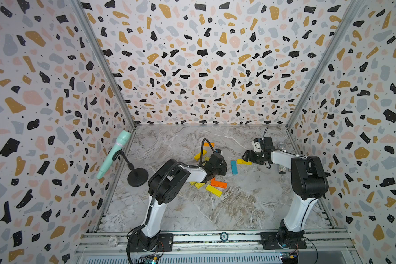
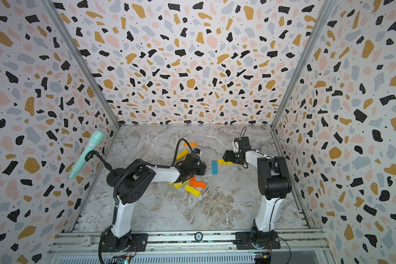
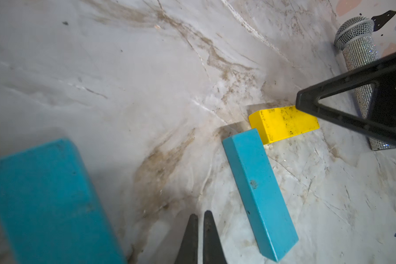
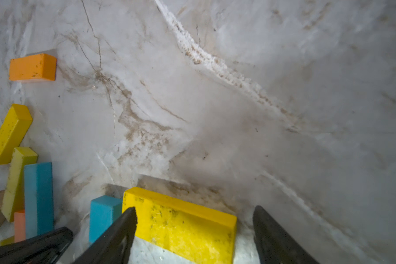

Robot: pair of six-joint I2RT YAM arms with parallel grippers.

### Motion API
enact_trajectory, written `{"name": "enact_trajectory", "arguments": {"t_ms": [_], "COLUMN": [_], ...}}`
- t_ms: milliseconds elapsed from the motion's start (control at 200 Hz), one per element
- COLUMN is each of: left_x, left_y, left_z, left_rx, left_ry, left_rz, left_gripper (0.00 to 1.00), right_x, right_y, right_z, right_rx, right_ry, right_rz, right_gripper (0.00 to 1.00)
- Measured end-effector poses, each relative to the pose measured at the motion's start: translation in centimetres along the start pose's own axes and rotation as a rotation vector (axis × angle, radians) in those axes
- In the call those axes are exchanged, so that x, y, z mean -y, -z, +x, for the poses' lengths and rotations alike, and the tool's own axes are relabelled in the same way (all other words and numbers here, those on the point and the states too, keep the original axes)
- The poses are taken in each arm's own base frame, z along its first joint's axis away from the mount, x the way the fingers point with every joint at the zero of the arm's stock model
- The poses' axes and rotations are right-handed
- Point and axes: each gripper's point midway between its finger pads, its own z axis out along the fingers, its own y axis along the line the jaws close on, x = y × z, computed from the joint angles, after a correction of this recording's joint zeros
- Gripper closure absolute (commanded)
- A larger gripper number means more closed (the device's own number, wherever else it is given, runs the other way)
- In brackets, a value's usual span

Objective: Assemble the number 6 with building blocks
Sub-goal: Assemble the building block at the center of the board.

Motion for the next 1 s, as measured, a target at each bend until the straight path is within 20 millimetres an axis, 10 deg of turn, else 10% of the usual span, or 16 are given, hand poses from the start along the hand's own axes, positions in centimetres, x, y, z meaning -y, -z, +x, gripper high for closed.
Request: {"name": "enact_trajectory", "arguments": {"t_ms": [1001], "left_x": [2.4], "left_y": [-3.0], "left_z": [-1.5], "left_rx": [0.014], "left_ry": [-0.056], "left_rz": [0.083], "left_gripper": [0.98], "right_x": [-1.5], "right_y": [-0.6], "right_z": [0.0], "right_rx": [-0.001], "right_ry": [0.014], "right_rz": [-0.029], "right_gripper": [0.16]}}
